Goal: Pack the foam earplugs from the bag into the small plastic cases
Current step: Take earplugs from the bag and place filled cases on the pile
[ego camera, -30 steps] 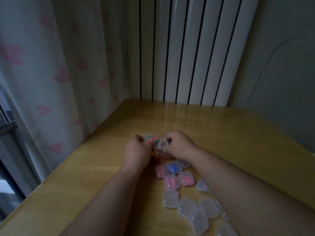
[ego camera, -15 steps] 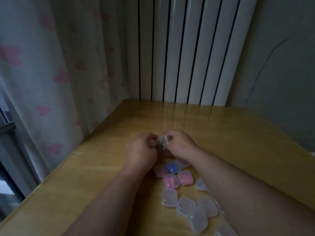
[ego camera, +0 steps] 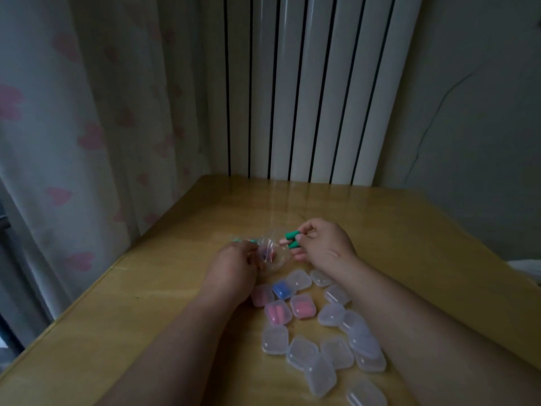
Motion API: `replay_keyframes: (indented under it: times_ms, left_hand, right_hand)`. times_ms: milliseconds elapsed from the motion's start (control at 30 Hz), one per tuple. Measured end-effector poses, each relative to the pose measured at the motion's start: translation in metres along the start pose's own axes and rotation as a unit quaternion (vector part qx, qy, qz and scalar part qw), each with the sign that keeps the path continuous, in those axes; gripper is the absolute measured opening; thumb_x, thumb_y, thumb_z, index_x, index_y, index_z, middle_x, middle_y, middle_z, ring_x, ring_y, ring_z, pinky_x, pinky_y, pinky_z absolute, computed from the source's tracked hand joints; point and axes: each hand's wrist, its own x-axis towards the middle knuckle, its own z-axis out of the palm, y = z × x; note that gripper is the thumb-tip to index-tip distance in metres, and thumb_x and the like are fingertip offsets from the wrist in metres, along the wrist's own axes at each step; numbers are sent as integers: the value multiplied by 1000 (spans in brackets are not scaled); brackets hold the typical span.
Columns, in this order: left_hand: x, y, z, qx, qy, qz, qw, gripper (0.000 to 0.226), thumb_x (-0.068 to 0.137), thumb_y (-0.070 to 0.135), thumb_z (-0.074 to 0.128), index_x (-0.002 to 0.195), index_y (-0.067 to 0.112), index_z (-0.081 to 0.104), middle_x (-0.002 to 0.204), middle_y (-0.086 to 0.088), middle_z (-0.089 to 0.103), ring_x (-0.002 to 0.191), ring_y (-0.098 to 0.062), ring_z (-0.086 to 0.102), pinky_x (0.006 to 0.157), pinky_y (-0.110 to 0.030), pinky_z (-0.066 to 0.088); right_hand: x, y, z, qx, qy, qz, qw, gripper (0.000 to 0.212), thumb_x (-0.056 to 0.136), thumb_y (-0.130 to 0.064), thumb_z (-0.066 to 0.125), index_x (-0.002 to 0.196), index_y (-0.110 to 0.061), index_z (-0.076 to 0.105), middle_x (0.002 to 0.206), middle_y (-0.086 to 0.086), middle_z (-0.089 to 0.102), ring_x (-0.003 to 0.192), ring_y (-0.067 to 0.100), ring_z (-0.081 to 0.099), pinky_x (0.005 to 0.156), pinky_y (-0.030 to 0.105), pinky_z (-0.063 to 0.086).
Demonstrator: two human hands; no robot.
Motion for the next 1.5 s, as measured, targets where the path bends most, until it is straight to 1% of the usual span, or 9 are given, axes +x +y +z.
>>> replay_keyframes:
  times_ms: [233, 467, 733, 833, 900, 1033, 1167, 1367, 1500]
  left_hand:
    - [-2, 3, -1, -9, -3, -13, 1000, 30, 94, 18, 53, 119, 26, 68, 116, -2, 70, 104, -22, 63, 84, -30, 50]
    - [-3, 3, -2, -13, 0, -8, 1000, 30, 92, 14, 54, 116, 23, 69, 116, -5, 70, 106, -25, 63, 85, -31, 50]
    - [-3, 5, -3, -9, 14, -9, 1000, 30, 90, 16, 56, 114, 24, 70, 120, -2, 68, 108, -23, 61, 86, -27, 45]
    - [-8, 12, -14, 41, 121, 35, 991, 25, 87, 24, 63, 111, 25, 72, 117, 3, 66, 109, -20, 56, 88, -31, 41]
    - [-13, 22, -20, 5, 147, 73, 986, 22, 87, 24, 65, 108, 25, 72, 105, 6, 64, 101, -15, 55, 82, -30, 40]
    - [-22, 41, -15, -237, 28, 57, 969, 10, 88, 20, 70, 97, 26, 72, 85, 14, 67, 79, 0, 62, 72, -24, 51]
    - [-27, 47, -13, -395, -65, 13, 916, 23, 85, 10, 74, 103, 24, 71, 87, -3, 76, 83, -21, 72, 79, -38, 60]
    - [-31, 51, -10, -426, -88, -14, 900, 18, 83, 2, 73, 95, 15, 73, 85, -6, 76, 80, -24, 73, 74, -31, 59]
    - [-31, 48, -9, -417, -96, -23, 904, 14, 84, 3, 71, 93, 14, 74, 82, -3, 76, 74, -16, 72, 69, -24, 56]
  right_hand:
    - [-4, 0, 0, -16, -2, 15, 1000, 22, 95, -6, 56, 77, -19, 55, 83, 8, 67, 64, 16, 66, 59, 26, 59]
    - [-1, -5, 20, -74, -10, 61, 995, 24, 96, -8, 51, 75, -19, 53, 76, 12, 64, 45, 15, 56, 36, 20, 43]
    - [-5, -13, 5, 4, 9, 67, 998, 6, 96, -8, 54, 93, -10, 60, 75, 11, 68, 51, 15, 63, 49, 23, 54]
    - [-18, -15, -6, 81, 5, 77, 994, 5, 95, -5, 56, 95, -8, 60, 84, 14, 70, 62, 18, 68, 67, 32, 61]
    - [-28, -14, -12, 140, -5, 80, 987, 5, 95, -3, 56, 97, -6, 60, 88, 17, 69, 67, 19, 70, 66, 31, 60]
    - [-44, -12, -19, 232, -17, 77, 970, 6, 93, 0, 57, 96, -1, 62, 88, 18, 69, 70, 19, 71, 65, 27, 58]
    - [-58, -11, -24, 258, -27, 58, 964, 5, 93, 0, 57, 95, -1, 62, 85, 15, 70, 68, 17, 69, 67, 29, 58]
    - [-68, -4, -28, 186, -24, 20, 982, 8, 92, -2, 59, 92, -9, 64, 77, 6, 68, 62, 9, 65, 55, 23, 50]
    - [-71, -1, -30, 160, -21, -28, 986, 15, 92, -4, 61, 95, -18, 64, 83, 9, 69, 67, 15, 68, 58, 26, 53]
